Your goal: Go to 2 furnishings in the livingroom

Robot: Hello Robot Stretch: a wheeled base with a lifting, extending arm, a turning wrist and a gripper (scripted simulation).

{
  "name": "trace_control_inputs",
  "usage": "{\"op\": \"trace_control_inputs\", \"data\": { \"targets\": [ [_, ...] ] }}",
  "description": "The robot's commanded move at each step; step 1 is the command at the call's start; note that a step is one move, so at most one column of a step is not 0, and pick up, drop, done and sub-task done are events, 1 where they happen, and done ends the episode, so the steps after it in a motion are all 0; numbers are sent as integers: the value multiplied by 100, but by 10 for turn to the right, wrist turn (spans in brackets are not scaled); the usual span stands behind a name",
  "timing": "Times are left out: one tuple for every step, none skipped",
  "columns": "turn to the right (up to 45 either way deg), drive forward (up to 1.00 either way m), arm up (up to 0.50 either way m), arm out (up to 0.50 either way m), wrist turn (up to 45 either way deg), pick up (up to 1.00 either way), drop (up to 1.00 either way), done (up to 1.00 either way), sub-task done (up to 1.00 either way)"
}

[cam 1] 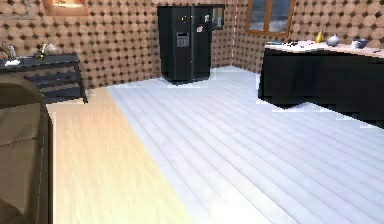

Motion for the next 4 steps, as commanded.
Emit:
{"op": "trace_control_inputs", "data": {
  "targets": [
    [120,0,0,0,0,0,0,0,0],
    [0,5,0,0,0,0,0,0,0],
    [-450,0,0,0,0,0,0,0,0],
    [-330,0,0,0,0,0,0,0,0]
  ]
}}
